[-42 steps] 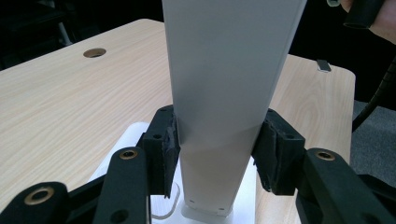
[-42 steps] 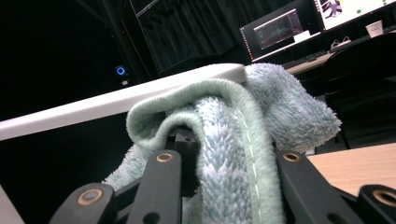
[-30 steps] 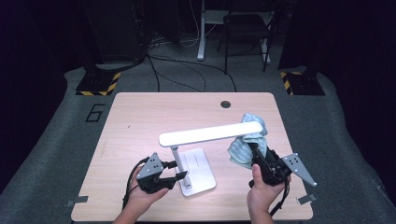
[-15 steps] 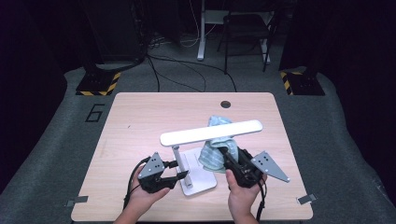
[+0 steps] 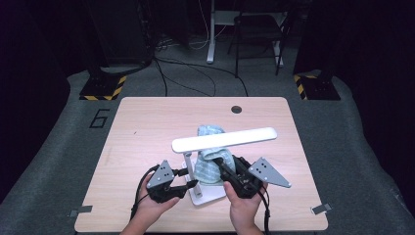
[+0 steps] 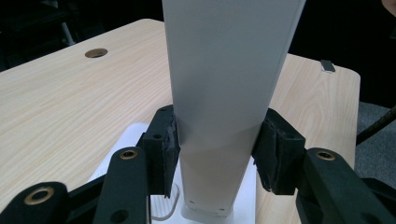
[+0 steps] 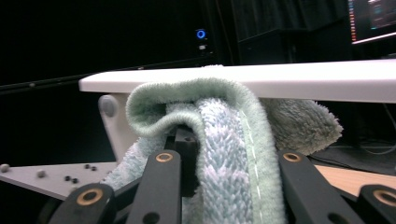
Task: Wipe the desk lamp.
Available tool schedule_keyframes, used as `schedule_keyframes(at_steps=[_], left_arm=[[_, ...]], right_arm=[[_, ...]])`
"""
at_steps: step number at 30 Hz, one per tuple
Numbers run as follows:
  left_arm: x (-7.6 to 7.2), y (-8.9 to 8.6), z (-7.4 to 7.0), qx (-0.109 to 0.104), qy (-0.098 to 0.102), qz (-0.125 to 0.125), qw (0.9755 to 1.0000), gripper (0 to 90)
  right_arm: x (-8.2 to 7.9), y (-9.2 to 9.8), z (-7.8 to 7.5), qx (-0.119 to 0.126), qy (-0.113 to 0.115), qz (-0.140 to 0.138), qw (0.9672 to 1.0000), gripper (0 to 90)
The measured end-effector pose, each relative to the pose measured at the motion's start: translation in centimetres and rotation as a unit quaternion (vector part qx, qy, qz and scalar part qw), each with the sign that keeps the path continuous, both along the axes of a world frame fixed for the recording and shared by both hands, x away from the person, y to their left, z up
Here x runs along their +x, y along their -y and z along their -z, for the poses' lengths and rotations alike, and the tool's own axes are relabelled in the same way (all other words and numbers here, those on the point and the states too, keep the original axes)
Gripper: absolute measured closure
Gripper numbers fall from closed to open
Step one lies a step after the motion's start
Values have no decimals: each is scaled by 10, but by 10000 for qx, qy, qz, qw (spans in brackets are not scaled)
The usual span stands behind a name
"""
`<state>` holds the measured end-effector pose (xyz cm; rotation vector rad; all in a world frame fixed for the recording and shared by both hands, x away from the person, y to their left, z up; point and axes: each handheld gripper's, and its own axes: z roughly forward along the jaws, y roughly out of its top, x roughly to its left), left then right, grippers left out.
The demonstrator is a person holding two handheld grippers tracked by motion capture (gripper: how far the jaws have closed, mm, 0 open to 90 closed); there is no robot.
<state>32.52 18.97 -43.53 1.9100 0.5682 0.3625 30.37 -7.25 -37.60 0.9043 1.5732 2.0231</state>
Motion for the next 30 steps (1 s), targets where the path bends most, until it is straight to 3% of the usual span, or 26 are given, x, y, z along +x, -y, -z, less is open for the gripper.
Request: schedule_keyframes(at_steps=[6,14,24,27,30], left_arm=[[0,0,0,-1,-6,12,10000,531],[0,0,0,-12,-27,13,10000,531],[0,0,0,-13,-42,22,10000,531],[0,0,0,-17,-44,9,10000,531],[0,0,0,-30,-28,-2,10000,531]], right_arm=[[5,35,8,199,-173,430,9987,720],[8,82,16,241,-258,1143,9928,720],[9,103,25,335,-299,1563,9867,720],[6,103,28,323,-327,1539,9870,720],[1,97,29,149,-269,1448,9890,719]])
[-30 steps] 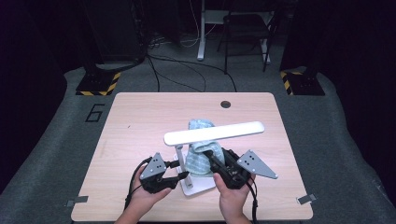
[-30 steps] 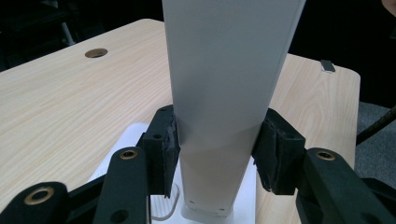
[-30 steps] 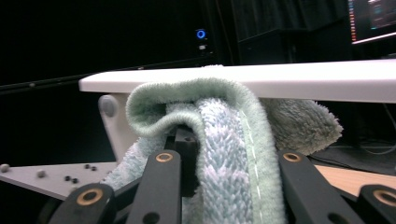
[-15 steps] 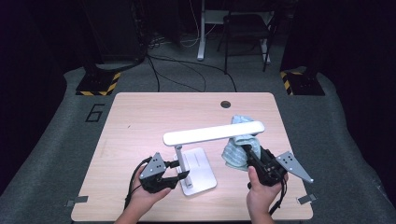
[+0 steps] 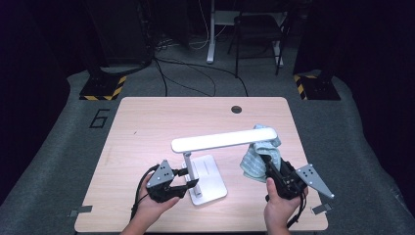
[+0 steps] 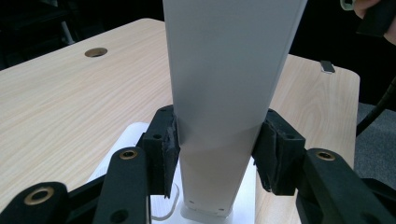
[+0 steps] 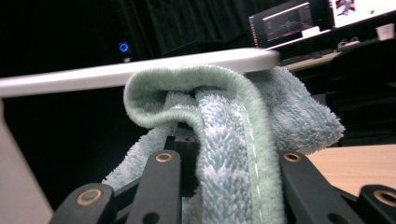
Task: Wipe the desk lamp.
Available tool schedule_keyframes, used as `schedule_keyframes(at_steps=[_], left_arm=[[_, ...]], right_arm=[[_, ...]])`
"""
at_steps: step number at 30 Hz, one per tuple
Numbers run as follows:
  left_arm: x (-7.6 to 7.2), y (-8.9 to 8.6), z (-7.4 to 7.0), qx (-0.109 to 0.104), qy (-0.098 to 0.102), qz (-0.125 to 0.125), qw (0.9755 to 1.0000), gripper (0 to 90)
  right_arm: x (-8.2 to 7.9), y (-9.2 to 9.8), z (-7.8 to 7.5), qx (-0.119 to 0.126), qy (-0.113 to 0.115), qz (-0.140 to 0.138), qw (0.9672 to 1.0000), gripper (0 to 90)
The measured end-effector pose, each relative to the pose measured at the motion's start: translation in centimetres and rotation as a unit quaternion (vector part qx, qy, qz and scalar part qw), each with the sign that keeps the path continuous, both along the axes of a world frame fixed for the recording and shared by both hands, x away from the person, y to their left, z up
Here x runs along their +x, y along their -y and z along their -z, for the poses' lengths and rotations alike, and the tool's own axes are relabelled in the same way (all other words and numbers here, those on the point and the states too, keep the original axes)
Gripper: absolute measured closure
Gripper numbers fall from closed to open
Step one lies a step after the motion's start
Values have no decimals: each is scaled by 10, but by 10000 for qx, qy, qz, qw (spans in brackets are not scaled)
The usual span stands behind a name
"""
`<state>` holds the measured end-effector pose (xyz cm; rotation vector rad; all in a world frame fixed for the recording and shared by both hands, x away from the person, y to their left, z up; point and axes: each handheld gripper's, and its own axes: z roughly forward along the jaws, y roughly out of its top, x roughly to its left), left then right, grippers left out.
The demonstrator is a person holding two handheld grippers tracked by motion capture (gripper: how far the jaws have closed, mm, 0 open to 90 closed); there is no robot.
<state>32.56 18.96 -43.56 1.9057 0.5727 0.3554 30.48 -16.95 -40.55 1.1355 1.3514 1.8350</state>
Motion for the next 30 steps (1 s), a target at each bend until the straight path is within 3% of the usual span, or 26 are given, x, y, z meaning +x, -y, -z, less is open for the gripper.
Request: schedule_keyframes(at_steps=[5,9,13,18,30], left_arm=[[0,0,1,-20,13,4,10000,530],[1,0,1,-24,6,14,10000,530],[1,-1,1,-23,30,7,10000,530],[1,-1,1,-25,54,10,10000,529],[1,-1,1,-16,65,0,10000,529]], right_arm=[[-10,-16,-3,-287,130,-356,9989,719],[-16,-34,-8,-642,138,-929,9935,718],[-23,-50,-14,-775,298,-1299,9880,718],[-29,-59,-26,-735,435,-1624,9830,718],[-46,-54,-46,-617,607,-1882,9783,718]])
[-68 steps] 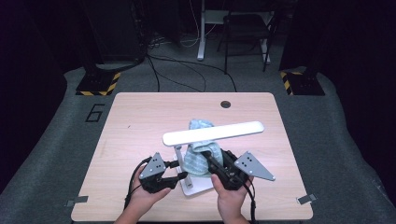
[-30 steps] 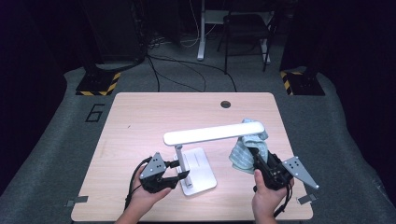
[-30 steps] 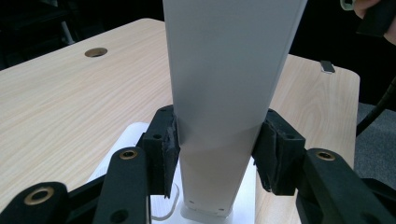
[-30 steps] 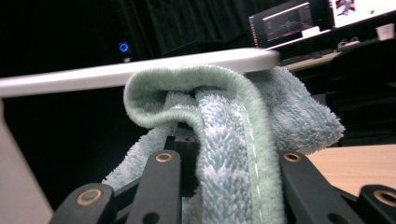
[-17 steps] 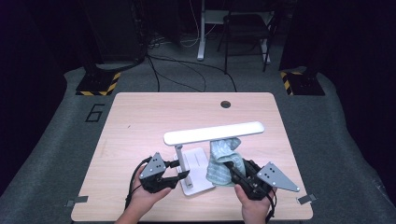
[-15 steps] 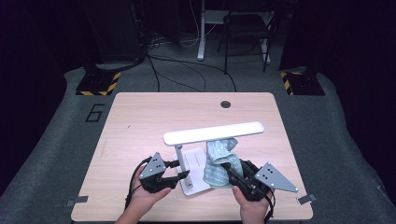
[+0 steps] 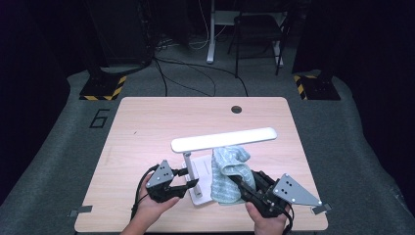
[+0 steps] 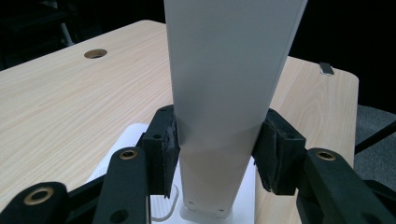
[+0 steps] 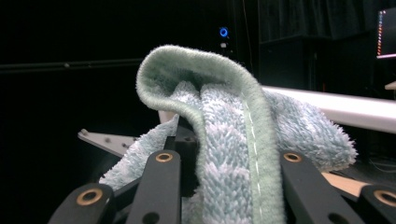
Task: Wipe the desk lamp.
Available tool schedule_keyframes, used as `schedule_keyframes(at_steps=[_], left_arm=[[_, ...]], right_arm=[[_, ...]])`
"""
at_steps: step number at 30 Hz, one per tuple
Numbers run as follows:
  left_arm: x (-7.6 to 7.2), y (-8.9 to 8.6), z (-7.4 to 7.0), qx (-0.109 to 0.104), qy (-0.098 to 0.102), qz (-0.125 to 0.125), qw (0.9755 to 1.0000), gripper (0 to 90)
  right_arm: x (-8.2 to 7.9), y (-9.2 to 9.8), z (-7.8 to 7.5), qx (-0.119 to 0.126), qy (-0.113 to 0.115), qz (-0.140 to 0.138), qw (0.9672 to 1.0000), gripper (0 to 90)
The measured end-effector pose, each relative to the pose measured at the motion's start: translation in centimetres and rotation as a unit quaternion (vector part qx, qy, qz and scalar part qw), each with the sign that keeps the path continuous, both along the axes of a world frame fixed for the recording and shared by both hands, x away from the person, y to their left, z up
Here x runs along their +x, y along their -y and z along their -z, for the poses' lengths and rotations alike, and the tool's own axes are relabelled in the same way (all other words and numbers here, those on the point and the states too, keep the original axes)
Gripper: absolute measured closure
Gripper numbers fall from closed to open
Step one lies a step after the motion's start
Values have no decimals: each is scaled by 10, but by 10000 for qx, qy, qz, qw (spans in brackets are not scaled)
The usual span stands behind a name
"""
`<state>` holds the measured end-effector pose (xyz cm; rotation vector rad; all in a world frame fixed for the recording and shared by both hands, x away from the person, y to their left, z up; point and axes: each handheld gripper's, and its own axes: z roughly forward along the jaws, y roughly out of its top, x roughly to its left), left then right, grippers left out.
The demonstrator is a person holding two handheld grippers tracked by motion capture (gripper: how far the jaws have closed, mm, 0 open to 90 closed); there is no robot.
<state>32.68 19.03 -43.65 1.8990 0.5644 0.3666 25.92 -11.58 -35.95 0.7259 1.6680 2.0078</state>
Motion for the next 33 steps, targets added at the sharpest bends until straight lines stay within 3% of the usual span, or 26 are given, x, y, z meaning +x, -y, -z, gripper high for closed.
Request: schedule_keyframes(at_steps=[8,15,19,23,26,33], left_arm=[[0,1,1,-78,-14,-29,10000,528],[0,0,1,-37,23,-21,10000,528],[0,0,1,-57,18,-19,10000,528],[0,0,1,-50,13,-33,10000,527],[0,0,1,-26,-11,-32,10000,527],[0,0,1,-43,-42,-24,10000,525]], right_arm=[[-9,5,-30,99,261,-30,9996,719],[7,7,-47,163,221,15,9996,719],[11,8,-59,250,340,1,9991,719],[19,6,-75,126,394,91,9991,715],[28,2,-77,-31,347,183,9992,712],[47,-7,-52,-248,-6,405,9989,692]])
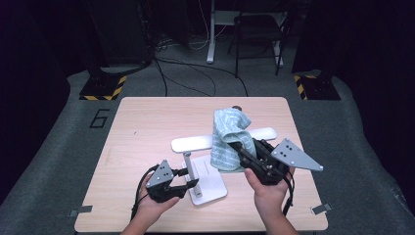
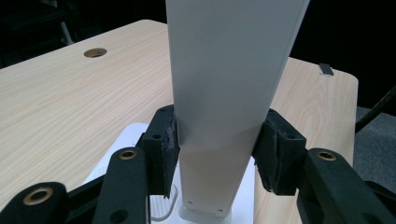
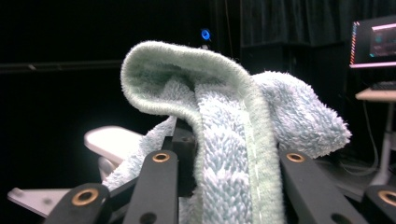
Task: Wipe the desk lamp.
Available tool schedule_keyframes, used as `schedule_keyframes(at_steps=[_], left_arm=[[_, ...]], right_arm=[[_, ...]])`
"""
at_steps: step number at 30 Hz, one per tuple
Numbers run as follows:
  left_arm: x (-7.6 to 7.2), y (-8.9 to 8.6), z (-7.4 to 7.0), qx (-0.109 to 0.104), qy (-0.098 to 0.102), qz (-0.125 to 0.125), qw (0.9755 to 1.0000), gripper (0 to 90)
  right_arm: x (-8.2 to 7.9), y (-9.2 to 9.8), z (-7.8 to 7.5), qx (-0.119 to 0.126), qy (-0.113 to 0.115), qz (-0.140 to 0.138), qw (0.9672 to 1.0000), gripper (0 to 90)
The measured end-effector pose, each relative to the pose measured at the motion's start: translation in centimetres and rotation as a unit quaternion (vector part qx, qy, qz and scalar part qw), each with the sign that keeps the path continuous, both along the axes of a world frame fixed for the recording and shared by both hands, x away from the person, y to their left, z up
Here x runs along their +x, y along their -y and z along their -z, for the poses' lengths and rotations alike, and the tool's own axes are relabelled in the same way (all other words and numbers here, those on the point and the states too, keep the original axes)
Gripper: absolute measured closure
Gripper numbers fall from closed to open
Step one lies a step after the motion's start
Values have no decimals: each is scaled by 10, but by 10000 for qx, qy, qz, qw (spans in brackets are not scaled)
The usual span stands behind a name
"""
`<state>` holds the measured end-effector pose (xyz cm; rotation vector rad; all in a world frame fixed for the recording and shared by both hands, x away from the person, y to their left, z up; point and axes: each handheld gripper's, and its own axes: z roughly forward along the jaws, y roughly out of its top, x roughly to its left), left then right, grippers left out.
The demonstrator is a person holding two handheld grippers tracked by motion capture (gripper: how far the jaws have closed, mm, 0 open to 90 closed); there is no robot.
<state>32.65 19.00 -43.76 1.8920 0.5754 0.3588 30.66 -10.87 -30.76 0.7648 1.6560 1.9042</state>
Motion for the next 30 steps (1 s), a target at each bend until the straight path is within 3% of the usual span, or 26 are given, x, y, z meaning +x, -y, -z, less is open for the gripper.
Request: schedule_keyframes(at_steps=[6,8,13,15,17,25,30], left_arm=[[0,0,-4,19,84,24,10000,498],[0,-1,-8,-107,131,35,9999,444],[-5,-4,-28,-359,290,131,9988,431],[-6,-6,-34,-416,327,146,9985,423],[-6,-8,-40,-472,280,193,9983,424],[-5,-11,-62,-569,465,237,9970,431],[-3,-11,-66,-515,401,196,9977,522]], right_arm=[[6,-1,5,-223,-46,172,9996,628],[6,-1,3,-247,-70,190,9995,617],[9,0,1,-322,-172,192,9991,559],[10,0,1,-261,-326,189,9989,549],[10,0,0,-292,-293,195,9990,548],[9,-2,-2,-379,-270,287,9985,538],[8,-3,-3,-428,-280,321,9982,557]])
